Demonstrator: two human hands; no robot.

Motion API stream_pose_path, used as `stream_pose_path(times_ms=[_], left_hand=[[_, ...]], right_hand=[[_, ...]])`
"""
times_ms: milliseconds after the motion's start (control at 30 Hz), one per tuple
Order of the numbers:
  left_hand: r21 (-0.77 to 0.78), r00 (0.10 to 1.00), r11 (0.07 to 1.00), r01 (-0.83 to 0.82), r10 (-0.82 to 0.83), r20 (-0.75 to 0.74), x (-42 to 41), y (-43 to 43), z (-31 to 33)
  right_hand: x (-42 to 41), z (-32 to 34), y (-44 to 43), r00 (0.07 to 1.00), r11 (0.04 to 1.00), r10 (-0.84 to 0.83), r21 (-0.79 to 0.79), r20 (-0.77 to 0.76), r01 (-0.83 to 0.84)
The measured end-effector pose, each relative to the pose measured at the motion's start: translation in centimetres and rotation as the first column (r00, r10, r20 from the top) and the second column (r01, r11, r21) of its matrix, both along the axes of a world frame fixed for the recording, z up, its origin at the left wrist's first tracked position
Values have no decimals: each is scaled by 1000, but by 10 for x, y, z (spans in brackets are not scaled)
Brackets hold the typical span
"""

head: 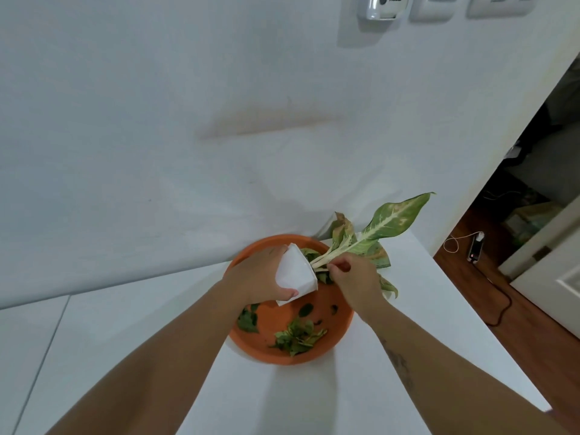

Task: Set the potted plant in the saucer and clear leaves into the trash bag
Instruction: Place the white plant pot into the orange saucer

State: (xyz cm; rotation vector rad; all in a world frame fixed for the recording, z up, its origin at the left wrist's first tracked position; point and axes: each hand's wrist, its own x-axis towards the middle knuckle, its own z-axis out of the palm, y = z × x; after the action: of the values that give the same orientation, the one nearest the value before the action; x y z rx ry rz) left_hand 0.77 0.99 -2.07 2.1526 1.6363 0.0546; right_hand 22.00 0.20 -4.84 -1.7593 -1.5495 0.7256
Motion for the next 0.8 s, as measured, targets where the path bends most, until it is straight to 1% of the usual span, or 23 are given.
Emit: stream_pose_path(times_ms=[33,67,100,133,167,267,333,367,433,500,567,633,733,800], left_hand=[[-6,1000,1000,0,0,10,0,0,0],[-4,1000,1000,0,0,13,0,0,0],[-3,1000,1000,-1,1,16,-1,0,0],[-6,1000,1000,1,0,17,0,1,-1],[-7,1000,1000,1,-1,17,0,1,-1],[12,1000,1000,-1,1,23,0,-1,-1],[26,1000,1000,3,-4,31,1,-3,-1],[29,999,1000,2,-3,35,1,-4,-1],[22,998,1000,-5,3,61,1,-4,-1],[1,990,999,-37,36,138,-2,-6,-1],[-14,971,996,-90,91,222,-5,-9,-2],[-13,946,988,-151,148,289,-8,-14,-4],[-24,901,974,-225,218,376,-12,-21,-10],[-22,870,963,-269,253,424,-14,-25,-15]], right_hand=[[-4,-3,-2,988,994,-93,-75,-120,84],[-9,-7,-4,946,973,-193,-173,-260,151],[-13,-10,-4,866,938,-302,-287,-400,194],[-16,-12,-4,762,895,-404,-390,-505,216],[-19,-13,-4,658,861,-477,-459,-583,217],[-25,-13,-3,364,827,-559,-534,-745,177],[-26,-11,-4,185,823,-568,-547,-802,156],[-27,-10,-4,128,823,-565,-547,-815,154],[-27,-9,-5,64,824,-558,-543,-827,160],[-28,-4,-6,60,835,-540,-526,-839,161],[-29,2,-6,114,868,-490,-473,-864,151],[-29,11,-6,191,906,-421,-405,-886,122],[-33,27,-7,352,953,-298,-297,-887,57],[-37,34,-8,438,971,-227,-239,-870,29]])
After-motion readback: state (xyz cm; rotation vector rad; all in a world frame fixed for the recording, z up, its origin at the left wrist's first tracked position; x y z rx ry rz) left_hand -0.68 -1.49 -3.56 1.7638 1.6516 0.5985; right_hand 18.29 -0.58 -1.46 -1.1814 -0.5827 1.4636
